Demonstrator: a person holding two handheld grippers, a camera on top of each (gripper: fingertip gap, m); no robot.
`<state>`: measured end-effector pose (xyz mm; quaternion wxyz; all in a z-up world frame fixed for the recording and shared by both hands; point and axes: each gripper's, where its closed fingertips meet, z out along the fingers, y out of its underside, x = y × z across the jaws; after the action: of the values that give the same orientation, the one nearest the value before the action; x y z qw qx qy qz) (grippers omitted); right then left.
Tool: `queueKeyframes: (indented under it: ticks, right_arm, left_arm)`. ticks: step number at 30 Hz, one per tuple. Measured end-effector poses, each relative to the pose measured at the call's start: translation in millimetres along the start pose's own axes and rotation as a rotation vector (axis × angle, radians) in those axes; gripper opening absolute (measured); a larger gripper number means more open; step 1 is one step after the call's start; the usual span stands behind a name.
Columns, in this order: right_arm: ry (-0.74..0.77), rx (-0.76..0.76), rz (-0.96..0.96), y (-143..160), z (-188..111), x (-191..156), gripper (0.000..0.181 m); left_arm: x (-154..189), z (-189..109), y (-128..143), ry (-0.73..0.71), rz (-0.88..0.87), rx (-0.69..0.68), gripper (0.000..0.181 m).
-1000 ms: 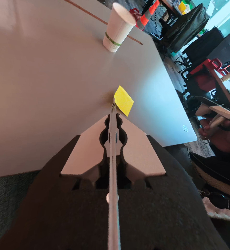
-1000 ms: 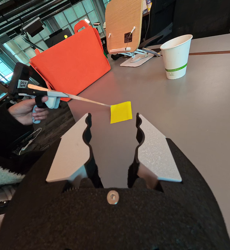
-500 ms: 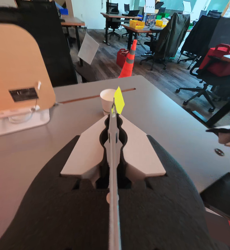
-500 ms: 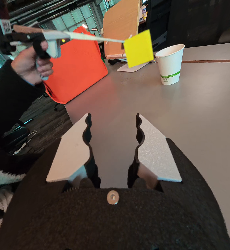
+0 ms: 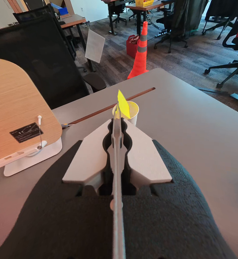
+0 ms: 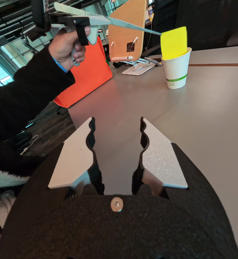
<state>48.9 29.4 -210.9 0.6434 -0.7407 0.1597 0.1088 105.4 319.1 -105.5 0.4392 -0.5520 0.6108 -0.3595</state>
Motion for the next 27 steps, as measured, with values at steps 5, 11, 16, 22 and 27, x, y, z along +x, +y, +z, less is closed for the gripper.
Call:
queueKeyframes:
  ticks: [5, 11, 16, 22, 27]
  right_arm:
    - [0.0, 0.002, 0.006, -0.2, -0.1, 0.6, 0.063]
    - [-0.001, 0.003, 0.008, -0.7, -0.6, 1.1, 0.063]
    - [-0.004, 0.001, 0.011, -0.3, -0.5, 0.6, 0.063]
    - [-0.005, 0.003, 0.01, -1.0, -0.8, 0.4, 0.063]
    - [-0.005, 0.003, 0.01, -1.1, -0.8, 0.3, 0.063]
  left_arm:
    - [-0.7, 20.5, 2.2, 0.002, 0.027, -0.038, 0.01]
    - [7.7, 35.6, 10.4, 0.055, 0.076, -0.131, 0.01]
    - [5.0, 36.9, 6.3, 0.035, 0.154, -0.155, 0.01]
    - [3.8, 33.3, -6.3, 0.003, 0.248, -0.113, 0.01]
    - [11.9, 34.9, -13.3, -0.002, 0.309, -0.1, 0.01]
